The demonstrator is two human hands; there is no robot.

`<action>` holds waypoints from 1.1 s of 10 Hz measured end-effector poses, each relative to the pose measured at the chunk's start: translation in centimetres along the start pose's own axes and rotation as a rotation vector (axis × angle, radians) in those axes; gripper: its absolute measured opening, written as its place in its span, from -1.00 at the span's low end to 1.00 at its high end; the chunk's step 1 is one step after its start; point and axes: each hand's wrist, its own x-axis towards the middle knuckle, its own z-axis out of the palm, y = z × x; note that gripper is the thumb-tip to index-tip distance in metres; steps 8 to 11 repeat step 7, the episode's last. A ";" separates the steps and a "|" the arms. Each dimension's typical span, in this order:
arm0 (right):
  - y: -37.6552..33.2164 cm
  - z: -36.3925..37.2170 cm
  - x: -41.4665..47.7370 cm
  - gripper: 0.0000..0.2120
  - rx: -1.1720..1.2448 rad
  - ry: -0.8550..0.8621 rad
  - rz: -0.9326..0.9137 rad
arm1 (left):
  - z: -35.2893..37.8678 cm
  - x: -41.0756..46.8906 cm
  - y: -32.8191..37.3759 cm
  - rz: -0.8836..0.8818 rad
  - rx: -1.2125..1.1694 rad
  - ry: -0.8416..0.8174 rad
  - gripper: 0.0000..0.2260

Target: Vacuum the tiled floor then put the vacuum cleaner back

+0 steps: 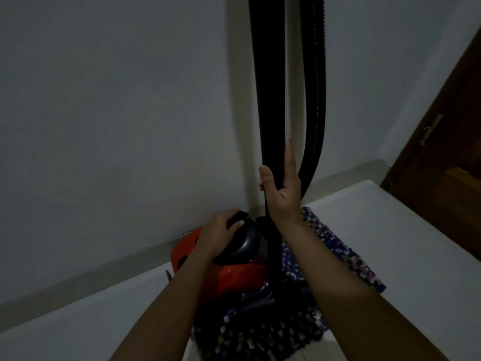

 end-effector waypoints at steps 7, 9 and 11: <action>0.3 -2.7 -6.7 -0.40 -0.146 -0.159 0.366 | 0.7 -5.5 0.3 -0.102 0.296 0.048 -0.47; 0.3 -2.7 -6.7 -0.40 -0.146 -0.159 0.366 | 0.7 -5.5 0.3 -0.102 0.296 0.048 -0.47; 0.3 -2.7 -6.7 -0.40 -0.146 -0.159 0.366 | 0.7 -5.5 0.3 -0.102 0.296 0.048 -0.47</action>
